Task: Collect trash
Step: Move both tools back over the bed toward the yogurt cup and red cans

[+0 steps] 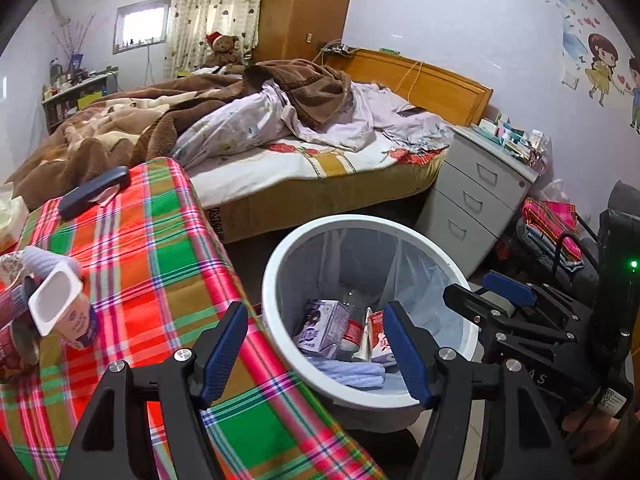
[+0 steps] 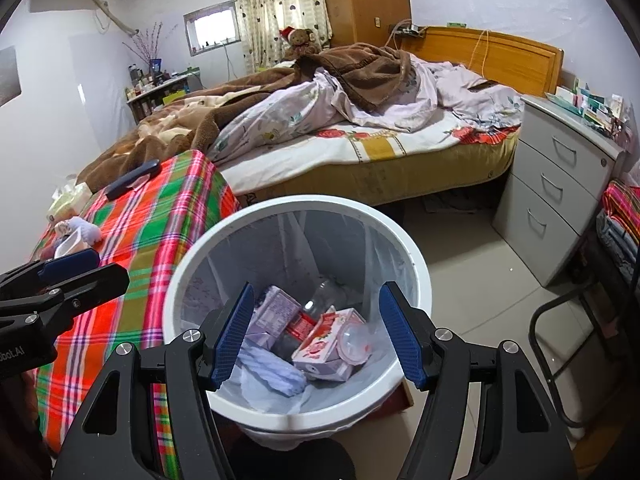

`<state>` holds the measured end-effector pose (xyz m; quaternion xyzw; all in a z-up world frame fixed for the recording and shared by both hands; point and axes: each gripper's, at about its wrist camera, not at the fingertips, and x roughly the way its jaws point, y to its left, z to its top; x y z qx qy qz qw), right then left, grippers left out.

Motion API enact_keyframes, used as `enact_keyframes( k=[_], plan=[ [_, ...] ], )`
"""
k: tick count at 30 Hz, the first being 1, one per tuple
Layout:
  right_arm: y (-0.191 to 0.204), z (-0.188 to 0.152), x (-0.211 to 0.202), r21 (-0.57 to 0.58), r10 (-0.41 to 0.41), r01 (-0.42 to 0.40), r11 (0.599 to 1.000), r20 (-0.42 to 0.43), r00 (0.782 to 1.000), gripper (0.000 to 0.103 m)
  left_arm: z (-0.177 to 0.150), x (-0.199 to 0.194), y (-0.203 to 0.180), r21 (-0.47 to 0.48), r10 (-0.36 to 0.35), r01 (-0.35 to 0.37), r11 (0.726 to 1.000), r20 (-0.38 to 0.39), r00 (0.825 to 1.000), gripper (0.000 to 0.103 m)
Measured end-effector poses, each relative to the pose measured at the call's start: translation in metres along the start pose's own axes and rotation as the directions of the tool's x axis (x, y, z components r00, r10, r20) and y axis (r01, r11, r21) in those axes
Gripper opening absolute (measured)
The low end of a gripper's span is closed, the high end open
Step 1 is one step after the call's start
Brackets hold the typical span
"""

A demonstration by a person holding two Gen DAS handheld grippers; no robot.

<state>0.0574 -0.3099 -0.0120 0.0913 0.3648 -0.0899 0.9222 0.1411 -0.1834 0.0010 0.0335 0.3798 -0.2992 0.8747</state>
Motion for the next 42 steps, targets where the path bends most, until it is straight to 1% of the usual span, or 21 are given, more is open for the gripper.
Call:
enact_keyframes(
  k=[7,15,21,26,30,35,39,42],
  plan=[
    [0.018,0.001,-0.008,-0.014,0.024,-0.024,1.000,0.028,0.999,0.067,-0.010,-0.024,0.021,-0.033,0.028,-0.027,0.999,0.028,0.999,0.069],
    [0.043,0.000,-0.012,-0.042,0.065,-0.063,0.997,0.053,0.996,0.067,-0.020,-0.054,0.052,-0.079,0.084,-0.078,0.994,0.068,0.994,0.069],
    [0.069,0.001,-0.013,-0.067,0.114,-0.109,0.992,0.067,0.991,0.067,-0.031,-0.076,0.084,-0.129,0.134,-0.122,0.984,0.088,0.987,0.069],
    [0.094,0.001,-0.010,-0.093,0.168,-0.161,0.983,0.075,0.983,0.067,-0.043,-0.096,0.114,-0.169,0.196,-0.178,0.969,0.097,0.976,0.069],
    [0.114,0.001,-0.007,-0.124,0.196,-0.186,0.975,0.066,0.978,0.067,-0.050,-0.109,0.141,-0.218,0.234,-0.208,0.954,0.103,0.967,0.070],
    [0.140,0.001,0.001,-0.157,0.244,-0.234,0.959,0.044,0.969,0.067,-0.062,-0.122,0.178,-0.276,0.289,-0.254,0.927,0.094,0.953,0.070],
    [0.160,0.004,0.011,-0.168,0.279,-0.273,0.947,0.010,0.960,0.067,-0.071,-0.131,0.203,-0.308,0.317,-0.278,0.910,0.085,0.944,0.070],
    [0.175,0.005,0.015,-0.185,0.288,-0.283,0.941,0.000,0.958,0.067,-0.076,-0.135,0.221,-0.329,0.333,-0.291,0.898,0.079,0.940,0.070]
  ],
)
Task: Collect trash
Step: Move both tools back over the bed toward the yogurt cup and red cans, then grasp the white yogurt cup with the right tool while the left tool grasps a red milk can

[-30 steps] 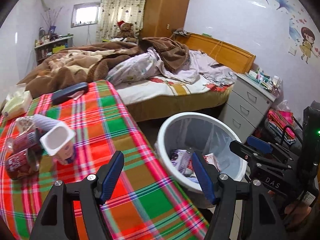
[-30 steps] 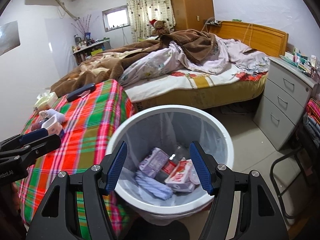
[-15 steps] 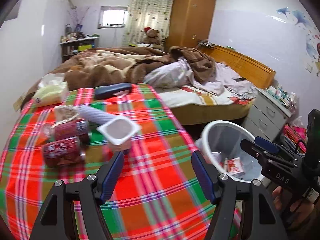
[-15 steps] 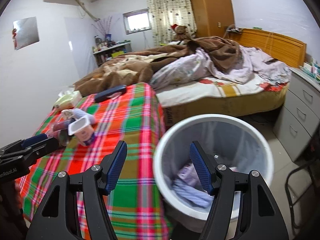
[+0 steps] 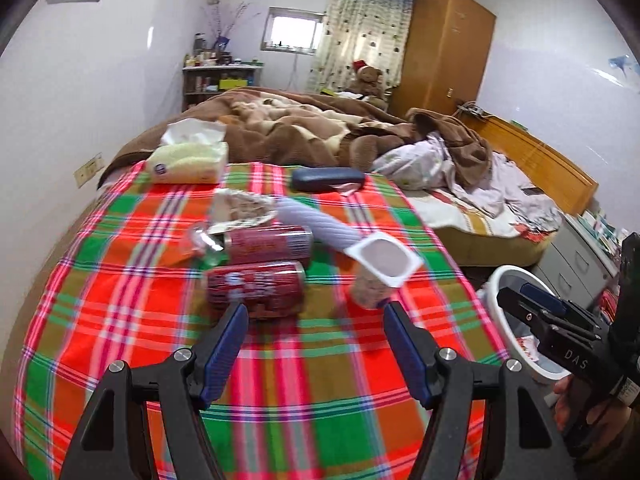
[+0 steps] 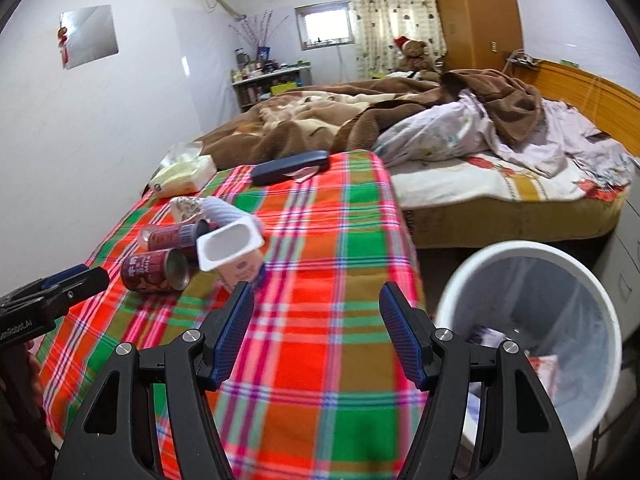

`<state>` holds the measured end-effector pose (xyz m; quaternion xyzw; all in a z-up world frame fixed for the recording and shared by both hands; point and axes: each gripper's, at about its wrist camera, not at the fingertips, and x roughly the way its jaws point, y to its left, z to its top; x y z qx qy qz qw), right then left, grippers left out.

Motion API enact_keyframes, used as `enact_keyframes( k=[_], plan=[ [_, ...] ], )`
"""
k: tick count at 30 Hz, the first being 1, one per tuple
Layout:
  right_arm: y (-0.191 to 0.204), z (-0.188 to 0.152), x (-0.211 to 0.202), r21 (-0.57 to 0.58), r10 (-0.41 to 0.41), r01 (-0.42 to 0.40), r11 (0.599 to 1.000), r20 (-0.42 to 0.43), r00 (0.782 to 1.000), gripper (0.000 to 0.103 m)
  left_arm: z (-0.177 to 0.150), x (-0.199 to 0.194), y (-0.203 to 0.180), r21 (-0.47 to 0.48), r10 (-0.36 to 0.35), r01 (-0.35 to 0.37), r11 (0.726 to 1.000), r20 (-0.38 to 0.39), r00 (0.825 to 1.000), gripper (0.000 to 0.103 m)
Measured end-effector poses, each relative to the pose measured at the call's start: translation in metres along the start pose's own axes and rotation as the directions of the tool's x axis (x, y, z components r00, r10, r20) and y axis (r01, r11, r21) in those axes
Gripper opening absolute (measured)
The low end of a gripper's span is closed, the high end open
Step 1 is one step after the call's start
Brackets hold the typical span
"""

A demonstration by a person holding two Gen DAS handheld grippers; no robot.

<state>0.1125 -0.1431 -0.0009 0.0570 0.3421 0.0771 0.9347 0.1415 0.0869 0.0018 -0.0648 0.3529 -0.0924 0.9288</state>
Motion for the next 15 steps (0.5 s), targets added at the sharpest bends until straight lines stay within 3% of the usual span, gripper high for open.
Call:
enact_keyframes(
  k=[8,11,15],
  plan=[
    [0.029,0.009,0.026,-0.006,0.049,-0.049,0.999,-0.037,0.998,0.067,0.008,0.015,0.037,-0.010,0.014,-0.014,1.000,-0.023,1.000,0.071],
    [0.037,0.015,0.038,0.002,0.041,-0.041,0.999,-0.051,0.998,0.067,0.014,0.024,0.041,0.020,0.034,-0.033,0.999,-0.035,0.999,0.071],
    [0.040,0.021,0.051,0.030,0.025,-0.023,0.999,-0.076,0.997,0.067,0.024,0.040,0.045,0.056,0.010,-0.007,0.998,-0.059,0.998,0.071]
  ],
)
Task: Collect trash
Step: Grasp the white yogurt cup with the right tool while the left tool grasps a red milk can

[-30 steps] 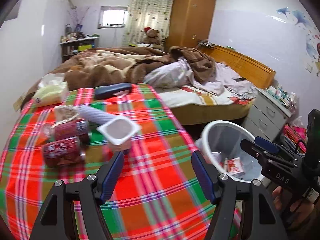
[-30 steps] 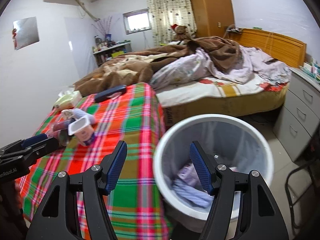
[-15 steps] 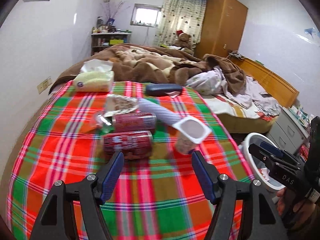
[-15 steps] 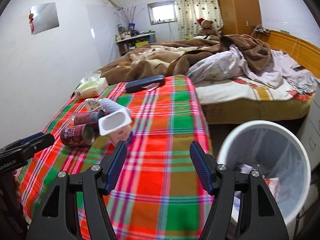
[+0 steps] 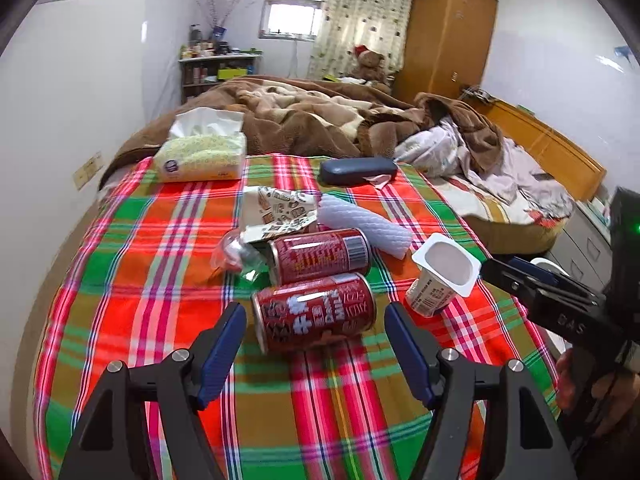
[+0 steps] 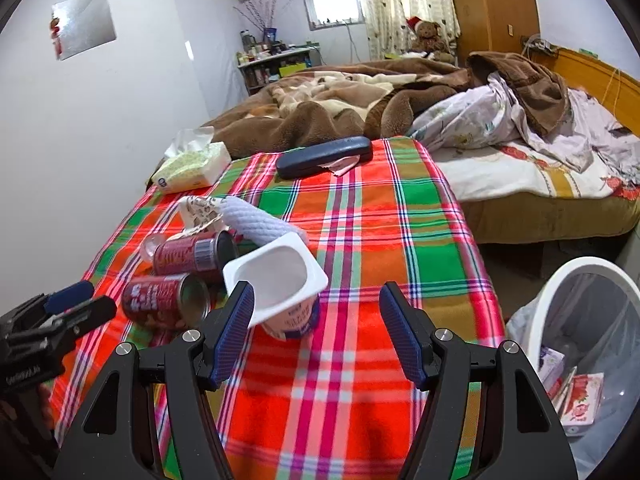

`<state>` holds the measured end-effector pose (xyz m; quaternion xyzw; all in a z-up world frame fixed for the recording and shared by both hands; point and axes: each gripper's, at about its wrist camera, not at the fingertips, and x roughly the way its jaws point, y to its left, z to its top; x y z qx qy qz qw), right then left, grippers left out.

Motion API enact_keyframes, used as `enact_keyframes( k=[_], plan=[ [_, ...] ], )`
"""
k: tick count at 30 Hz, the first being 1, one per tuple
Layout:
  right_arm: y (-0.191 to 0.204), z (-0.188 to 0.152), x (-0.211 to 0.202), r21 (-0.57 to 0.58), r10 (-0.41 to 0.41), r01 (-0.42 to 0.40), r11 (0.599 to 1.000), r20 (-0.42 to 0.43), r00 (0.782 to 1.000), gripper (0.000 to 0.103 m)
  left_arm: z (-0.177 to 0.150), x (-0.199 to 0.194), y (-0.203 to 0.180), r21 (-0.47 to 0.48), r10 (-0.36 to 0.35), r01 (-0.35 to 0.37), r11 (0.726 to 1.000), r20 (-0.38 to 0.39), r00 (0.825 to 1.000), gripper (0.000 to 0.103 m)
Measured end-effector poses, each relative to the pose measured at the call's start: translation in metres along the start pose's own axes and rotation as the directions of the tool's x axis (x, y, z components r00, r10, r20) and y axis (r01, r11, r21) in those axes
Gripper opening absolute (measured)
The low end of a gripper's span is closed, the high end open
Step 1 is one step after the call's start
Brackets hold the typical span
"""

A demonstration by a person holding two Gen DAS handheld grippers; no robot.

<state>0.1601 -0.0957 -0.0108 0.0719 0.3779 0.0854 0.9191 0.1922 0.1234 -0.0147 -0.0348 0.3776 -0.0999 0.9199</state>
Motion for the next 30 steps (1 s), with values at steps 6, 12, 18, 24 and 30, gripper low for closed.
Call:
enact_keyframes(
  k=[6,12,18,24,30],
  plan=[
    [0.004,0.003,0.020,0.052,-0.003,0.006,0.999,-0.054,0.999,0.067,0.013,0.021,0.001,0.069,-0.023,0.024,0.997,-0.023,0.999,0.071],
    [0.004,0.002,0.030,0.086,-0.018,0.026,0.996,-0.094,0.995,0.063,0.017,0.039,-0.004,0.136,-0.064,0.073,0.988,-0.067,0.996,0.071],
    [0.004,-0.002,0.037,0.089,-0.019,0.031,0.996,-0.129,0.991,0.028,0.010,0.047,-0.008,0.154,-0.114,0.131,0.979,-0.114,0.987,0.071],
    [0.002,-0.002,0.034,0.064,-0.034,0.043,0.997,-0.126,0.991,0.020,-0.004,0.047,-0.020,0.183,-0.142,0.170,0.968,-0.156,0.978,0.071],
    [-0.003,-0.004,0.027,0.071,-0.039,0.047,0.996,-0.109,0.993,0.017,-0.010,0.061,-0.025,0.184,-0.103,0.137,0.973,-0.181,0.978,0.071]
  ],
)
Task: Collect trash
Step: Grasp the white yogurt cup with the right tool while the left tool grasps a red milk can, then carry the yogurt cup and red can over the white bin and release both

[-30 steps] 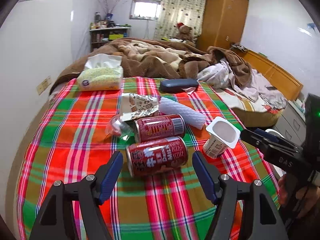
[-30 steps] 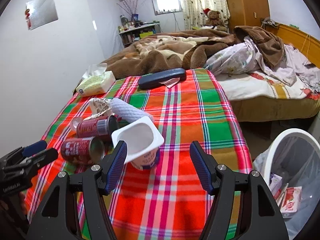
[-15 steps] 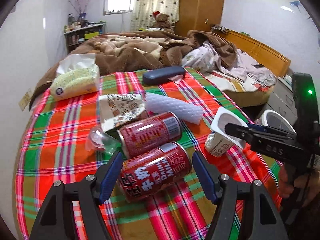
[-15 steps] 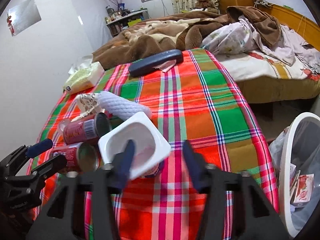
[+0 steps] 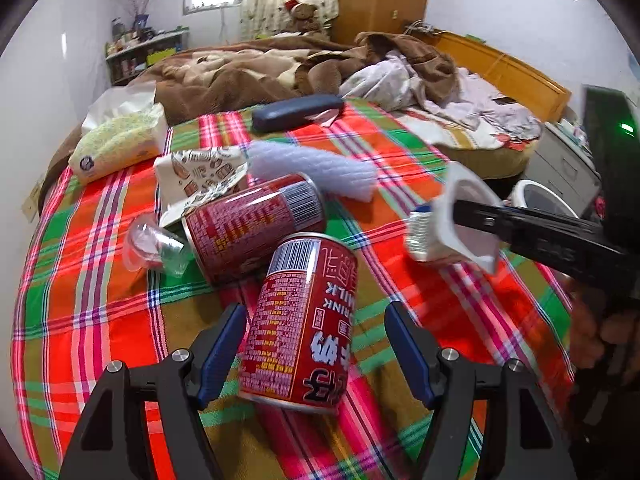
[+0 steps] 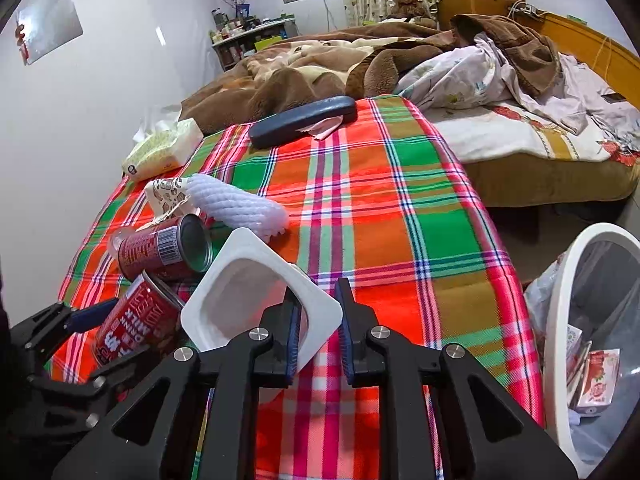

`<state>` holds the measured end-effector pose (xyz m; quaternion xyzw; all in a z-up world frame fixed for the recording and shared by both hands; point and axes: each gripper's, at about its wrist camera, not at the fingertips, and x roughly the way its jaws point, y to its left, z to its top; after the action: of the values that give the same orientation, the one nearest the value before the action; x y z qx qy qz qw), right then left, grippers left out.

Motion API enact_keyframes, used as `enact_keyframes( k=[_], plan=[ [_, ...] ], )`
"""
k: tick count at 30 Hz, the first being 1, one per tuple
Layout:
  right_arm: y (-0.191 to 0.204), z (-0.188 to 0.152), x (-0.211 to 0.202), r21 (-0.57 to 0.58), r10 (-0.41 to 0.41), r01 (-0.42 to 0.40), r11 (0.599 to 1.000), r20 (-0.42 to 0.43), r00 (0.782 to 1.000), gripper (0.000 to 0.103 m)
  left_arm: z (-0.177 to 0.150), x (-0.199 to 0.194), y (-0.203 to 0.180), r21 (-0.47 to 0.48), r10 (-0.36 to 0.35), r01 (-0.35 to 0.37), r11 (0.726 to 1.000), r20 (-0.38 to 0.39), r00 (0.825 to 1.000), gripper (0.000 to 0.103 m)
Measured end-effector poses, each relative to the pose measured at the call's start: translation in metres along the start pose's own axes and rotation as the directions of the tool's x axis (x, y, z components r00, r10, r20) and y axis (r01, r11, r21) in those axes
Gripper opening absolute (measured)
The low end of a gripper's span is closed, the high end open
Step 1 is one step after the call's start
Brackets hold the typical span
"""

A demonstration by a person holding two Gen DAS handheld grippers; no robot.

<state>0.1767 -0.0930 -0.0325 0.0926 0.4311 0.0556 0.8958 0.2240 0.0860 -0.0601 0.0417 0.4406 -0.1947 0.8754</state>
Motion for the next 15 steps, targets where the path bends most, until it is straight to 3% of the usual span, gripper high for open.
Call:
enact_keyframes(
  k=[6,10,15],
  plan=[
    [-0.0033,-0.0020,-0.0005,-0.004,-0.003,0.003,1.000,0.005,1.000,0.017,0.0022,0.0086,0.0008,-0.030,0.023,-0.023,0.999,-0.010,1.000,0.071],
    [-0.0041,-0.0029,-0.0021,-0.009,0.001,-0.001,1.000,0.012,1.000,0.016,0.0037,0.0111,0.0003,-0.037,0.035,-0.036,0.999,-0.018,0.999,0.056],
    [-0.0057,-0.0048,-0.0040,-0.014,0.009,-0.009,1.000,0.018,1.000,0.015,0.0026,0.0047,-0.0022,-0.066,0.031,-0.032,0.997,-0.005,0.999,0.056]
  ],
)
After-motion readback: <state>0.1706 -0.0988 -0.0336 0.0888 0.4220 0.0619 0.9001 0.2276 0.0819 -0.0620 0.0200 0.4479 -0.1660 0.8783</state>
